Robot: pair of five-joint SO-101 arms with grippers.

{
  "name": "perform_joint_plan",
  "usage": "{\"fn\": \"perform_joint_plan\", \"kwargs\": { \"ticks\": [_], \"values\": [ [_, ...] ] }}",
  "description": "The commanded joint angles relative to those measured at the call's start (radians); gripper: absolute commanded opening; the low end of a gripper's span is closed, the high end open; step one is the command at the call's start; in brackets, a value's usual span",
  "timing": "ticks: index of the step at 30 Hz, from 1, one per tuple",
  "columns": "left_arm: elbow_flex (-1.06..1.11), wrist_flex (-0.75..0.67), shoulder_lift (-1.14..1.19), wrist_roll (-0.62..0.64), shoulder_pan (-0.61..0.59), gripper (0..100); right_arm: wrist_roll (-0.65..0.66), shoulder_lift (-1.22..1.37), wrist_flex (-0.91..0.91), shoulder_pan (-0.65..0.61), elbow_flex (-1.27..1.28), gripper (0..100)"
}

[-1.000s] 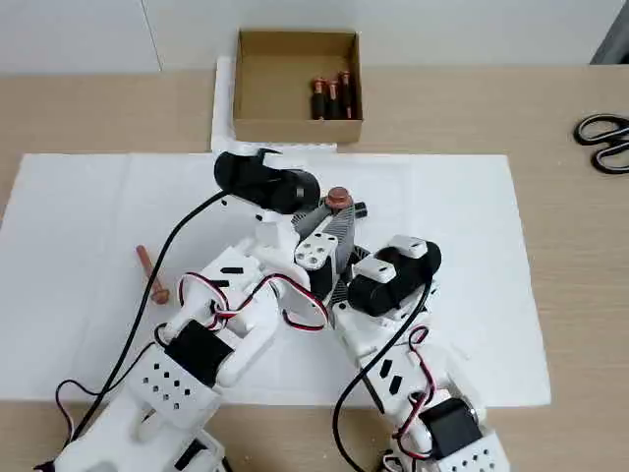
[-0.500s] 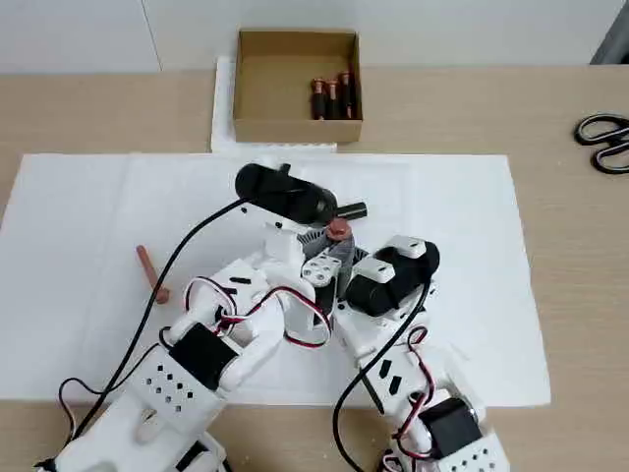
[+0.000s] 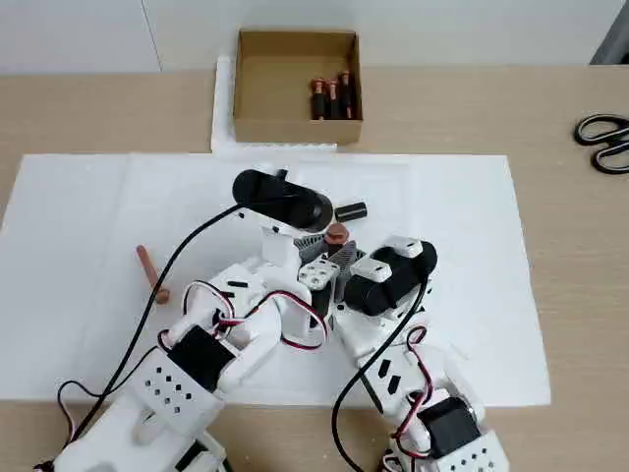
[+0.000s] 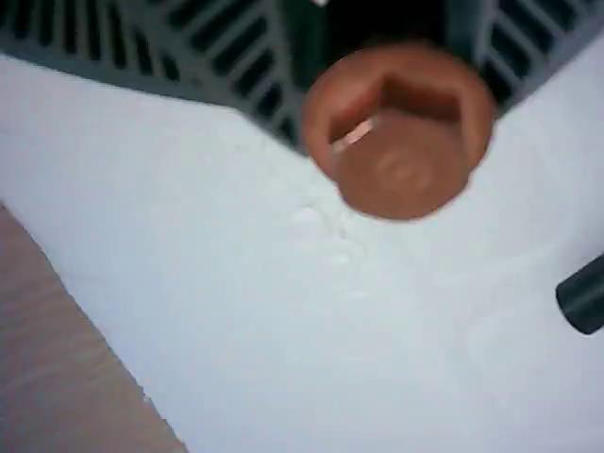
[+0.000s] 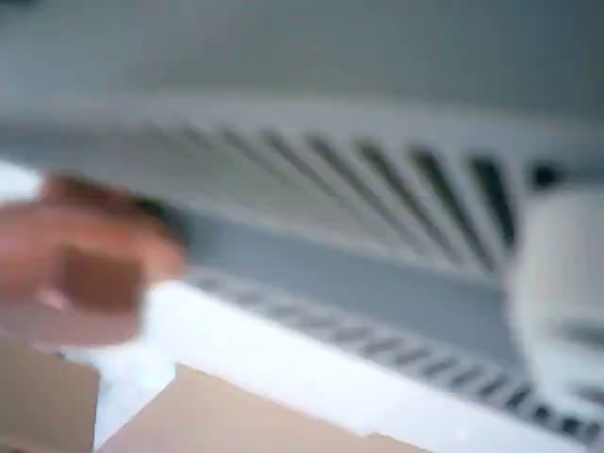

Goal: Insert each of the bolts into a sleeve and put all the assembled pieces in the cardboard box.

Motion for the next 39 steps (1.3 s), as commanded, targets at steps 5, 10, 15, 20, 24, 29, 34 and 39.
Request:
{"fn": "perform_joint_plan", "kwargs": {
  "ticks": [5, 10, 15, 20, 24, 29, 34, 39],
  "values": [
    [-0.038, 0.032, -0.046, 0.002, 0.003, 17, -0.008, -0.018, -0.018, 0.001, -0.015, 0.4],
    [-0.105, 0.176, -0.091, 0.0, -0.002, 18, -0.008, -0.018, -0.018, 0.001, -0.014, 0.4],
    [-0.189, 0.275, -0.092, -0.003, -0.077, 18, -0.008, -0.018, -0.018, 0.001, -0.014, 0.4],
    [-0.248, 0.322, -0.092, -0.003, -0.143, 18, -0.008, -0.018, -0.018, 0.001, -0.012, 0.4],
    [-0.246, 0.35, -0.094, -0.005, -0.235, 18, -0.008, -0.015, -0.022, -0.002, -0.012, 0.4],
    [-0.208, 0.391, -0.094, -0.006, -0.42, 18, -0.006, -0.008, -0.025, 0.001, -0.014, 0.4],
    [-0.211, 0.47, -0.094, -0.138, -0.6, 18, -0.003, -0.007, -0.019, 0.027, -0.023, 0.4],
    [-0.209, 0.48, -0.094, -0.33, -0.778, 18, 0.054, -0.007, -0.018, 0.137, -0.077, 0.4]
  ]
}}
